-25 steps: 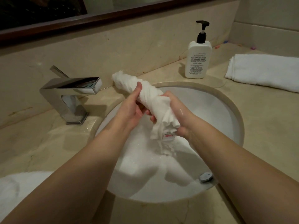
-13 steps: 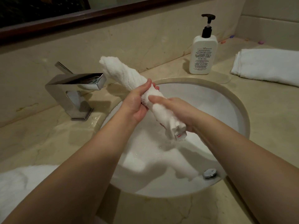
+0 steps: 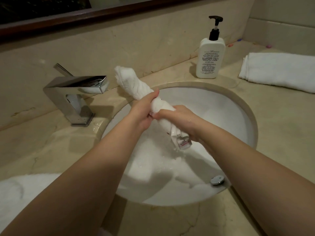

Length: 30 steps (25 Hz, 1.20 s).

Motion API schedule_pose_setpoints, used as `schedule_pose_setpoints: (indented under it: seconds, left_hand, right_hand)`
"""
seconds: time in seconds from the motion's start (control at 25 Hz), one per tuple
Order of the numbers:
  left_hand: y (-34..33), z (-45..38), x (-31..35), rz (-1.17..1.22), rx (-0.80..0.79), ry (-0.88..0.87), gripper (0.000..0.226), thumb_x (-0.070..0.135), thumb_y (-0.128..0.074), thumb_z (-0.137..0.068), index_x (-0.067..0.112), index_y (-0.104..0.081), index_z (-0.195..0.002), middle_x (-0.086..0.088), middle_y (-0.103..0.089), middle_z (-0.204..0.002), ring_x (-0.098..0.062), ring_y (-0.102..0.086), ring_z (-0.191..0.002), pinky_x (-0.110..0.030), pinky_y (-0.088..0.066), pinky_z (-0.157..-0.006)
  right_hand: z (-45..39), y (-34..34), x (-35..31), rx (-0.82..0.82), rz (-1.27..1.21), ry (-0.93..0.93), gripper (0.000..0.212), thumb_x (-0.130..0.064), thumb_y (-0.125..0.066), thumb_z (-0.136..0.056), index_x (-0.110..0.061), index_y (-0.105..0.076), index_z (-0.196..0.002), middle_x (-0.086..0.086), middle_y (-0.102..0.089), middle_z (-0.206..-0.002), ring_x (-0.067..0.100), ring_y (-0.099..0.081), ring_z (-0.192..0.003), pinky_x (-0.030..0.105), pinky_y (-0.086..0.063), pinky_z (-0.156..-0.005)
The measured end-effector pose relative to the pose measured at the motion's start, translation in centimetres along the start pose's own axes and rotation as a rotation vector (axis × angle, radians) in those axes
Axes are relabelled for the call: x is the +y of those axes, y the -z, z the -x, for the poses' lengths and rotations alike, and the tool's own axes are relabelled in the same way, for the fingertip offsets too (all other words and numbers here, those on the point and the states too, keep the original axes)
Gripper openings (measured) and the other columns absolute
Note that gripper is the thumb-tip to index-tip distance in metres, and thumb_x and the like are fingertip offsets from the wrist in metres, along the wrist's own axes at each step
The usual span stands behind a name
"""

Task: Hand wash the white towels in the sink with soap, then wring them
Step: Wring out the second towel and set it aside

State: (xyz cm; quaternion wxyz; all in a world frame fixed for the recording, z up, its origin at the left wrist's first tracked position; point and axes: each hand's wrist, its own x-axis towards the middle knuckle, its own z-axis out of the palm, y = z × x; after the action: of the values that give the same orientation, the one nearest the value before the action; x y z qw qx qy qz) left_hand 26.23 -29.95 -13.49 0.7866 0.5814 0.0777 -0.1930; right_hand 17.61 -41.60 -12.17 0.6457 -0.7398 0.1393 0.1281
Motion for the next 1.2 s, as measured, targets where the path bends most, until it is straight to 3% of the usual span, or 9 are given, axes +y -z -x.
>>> schedule_pose_setpoints:
  seconds: [0.12,0.28,0.36,0.44,0.56,0.72,0.92,1.04,1.2]
  left_hand:
    - [0.0,0.8,0.4,0.169,-0.181,-0.023,0.022,0.020,-0.040,-0.098,0.006,-0.055,-0.095,-0.008,-0.062,-0.076,-0.022,-0.061,-0.079,-0.036,-0.049,-0.083]
    - [-0.2,1.0,0.1,0.147,-0.261,-0.114,0.044,0.038,-0.066,-0.090,0.002,-0.061,-0.116,-0.010,-0.073,-0.102,-0.022,-0.069,-0.104,-0.040,-0.048,-0.109]
    - [0.0,0.6,-0.1,0.183,-0.293,-0.120,0.075,0.053,-0.086,-0.065,0.006,-0.063,-0.118,-0.011,-0.071,-0.105,-0.026,-0.069,-0.105,-0.045,-0.053,-0.104]
    - [0.2,0.8,0.0,0.231,-0.383,-0.055,0.064,0.054,-0.088,-0.062,0.007,-0.069,-0.101,-0.012,-0.068,-0.096,-0.026,-0.067,-0.092,-0.039,-0.060,-0.081]
    - [0.0,1.5,0.2,0.280,-0.354,0.039,0.030,0.036,-0.068,-0.085,0.008,-0.077,-0.075,-0.007,-0.074,-0.090,-0.018,-0.060,-0.093,-0.034,-0.051,-0.088]
    - [-0.7,1.7,0.9,0.192,-0.186,0.019,0.019,0.023,-0.070,-0.093,0.006,-0.062,-0.088,-0.002,-0.063,-0.068,-0.015,-0.065,-0.065,-0.030,-0.059,-0.070]
    - [-1.8,1.5,0.6,0.176,0.004,0.020,0.018,0.016,-0.070,-0.094,0.008,-0.061,-0.080,0.002,-0.058,-0.058,-0.012,-0.061,-0.058,-0.030,-0.056,-0.065]
    - [-2.1,1.6,0.5,0.189,0.096,0.036,0.025,0.011,-0.066,-0.095,0.009,-0.057,-0.072,0.002,-0.054,-0.051,-0.011,-0.056,-0.047,-0.025,-0.052,-0.051]
    - [-2.0,1.2,-0.2,0.209,0.187,0.067,0.025,0.007,-0.064,-0.094,0.009,-0.054,-0.070,-0.002,-0.052,-0.060,-0.014,-0.055,-0.046,-0.022,-0.050,-0.044]
  right_hand:
    - [-0.2,0.3,0.1,-0.062,-0.333,-0.067,0.039,-0.036,-0.067,-0.083,-0.003,-0.062,-0.105,0.009,-0.060,-0.069,0.016,-0.055,-0.051,0.025,-0.043,-0.049]
    - [-0.2,1.2,-0.3,-0.325,-0.681,-0.171,0.042,-0.040,-0.059,-0.079,-0.006,-0.055,-0.103,0.005,-0.053,-0.067,0.011,-0.051,-0.043,0.018,-0.042,-0.043]
    - [0.1,1.1,-0.4,-0.499,-0.766,-0.215,0.044,-0.045,-0.051,-0.082,-0.005,-0.055,-0.098,0.005,-0.052,-0.064,0.010,-0.051,-0.039,0.017,-0.040,-0.042]
    - [0.5,0.9,-0.6,-0.559,-0.773,-0.239,0.043,-0.045,-0.048,-0.087,-0.005,-0.058,-0.100,0.007,-0.053,-0.063,0.011,-0.050,-0.038,0.016,-0.043,-0.039]
    - [0.9,0.2,-1.1,-0.444,-0.659,-0.216,0.045,-0.046,-0.056,-0.086,-0.007,-0.057,-0.110,0.010,-0.055,-0.065,0.013,-0.051,-0.040,0.017,-0.044,-0.037]
    - [-0.3,-1.0,-0.5,-0.108,-0.443,-0.015,0.049,-0.070,-0.042,-0.095,-0.034,-0.064,-0.118,0.006,-0.059,-0.069,0.017,-0.050,-0.047,0.024,-0.042,-0.042]
    - [-1.6,-1.9,0.6,0.209,0.005,0.088,0.075,-0.071,-0.027,-0.096,-0.012,-0.071,-0.113,0.009,-0.068,-0.076,0.025,-0.065,-0.069,0.035,-0.050,-0.073]
    - [-1.2,-2.2,0.7,0.273,0.112,0.181,0.075,-0.063,-0.023,-0.101,-0.007,-0.072,-0.100,0.011,-0.071,-0.081,0.025,-0.070,-0.076,0.034,-0.053,-0.073]
    - [-1.2,-2.3,0.9,0.287,0.207,0.184,0.071,-0.058,-0.023,-0.104,-0.007,-0.072,-0.103,0.011,-0.072,-0.088,0.020,-0.068,-0.079,0.029,-0.047,-0.065]
